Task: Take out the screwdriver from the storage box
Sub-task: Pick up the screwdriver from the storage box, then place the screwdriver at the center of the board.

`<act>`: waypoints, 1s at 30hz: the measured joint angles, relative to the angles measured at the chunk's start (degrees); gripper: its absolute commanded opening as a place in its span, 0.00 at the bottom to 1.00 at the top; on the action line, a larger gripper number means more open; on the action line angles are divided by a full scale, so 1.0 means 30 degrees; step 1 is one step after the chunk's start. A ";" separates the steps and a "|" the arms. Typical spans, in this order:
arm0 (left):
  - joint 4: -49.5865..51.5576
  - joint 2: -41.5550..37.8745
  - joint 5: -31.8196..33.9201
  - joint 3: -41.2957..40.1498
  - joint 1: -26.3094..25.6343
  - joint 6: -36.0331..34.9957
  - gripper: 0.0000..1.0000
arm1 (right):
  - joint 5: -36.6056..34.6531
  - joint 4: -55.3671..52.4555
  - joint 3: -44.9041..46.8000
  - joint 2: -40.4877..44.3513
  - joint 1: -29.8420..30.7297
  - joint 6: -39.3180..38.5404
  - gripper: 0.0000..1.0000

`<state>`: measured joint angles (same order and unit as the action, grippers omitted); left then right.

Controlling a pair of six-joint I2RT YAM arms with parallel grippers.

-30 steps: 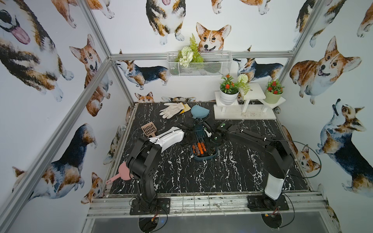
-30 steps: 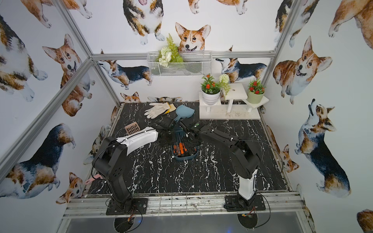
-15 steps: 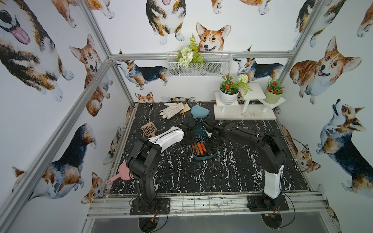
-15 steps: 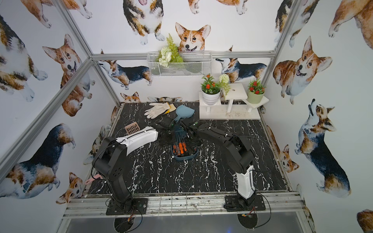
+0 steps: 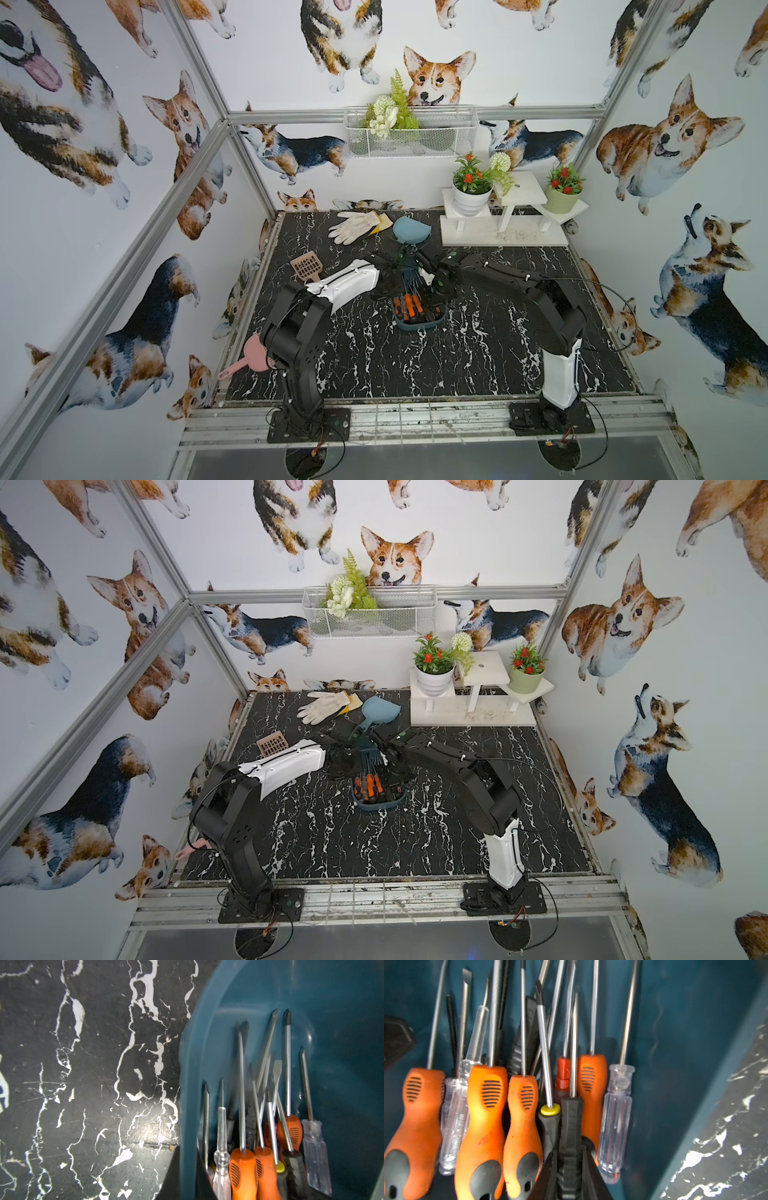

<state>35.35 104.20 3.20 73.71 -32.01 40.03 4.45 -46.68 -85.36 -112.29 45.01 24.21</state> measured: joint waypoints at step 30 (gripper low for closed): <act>-0.0328 0.0568 0.1129 0.0641 0.0036 -0.0911 0.00 | -0.2455 0.1705 0.4575 0.6419 -0.4386 -0.0058 0.00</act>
<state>34.37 105.91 6.59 75.64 -31.90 37.30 -2.92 -41.56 -71.64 -93.03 31.86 24.03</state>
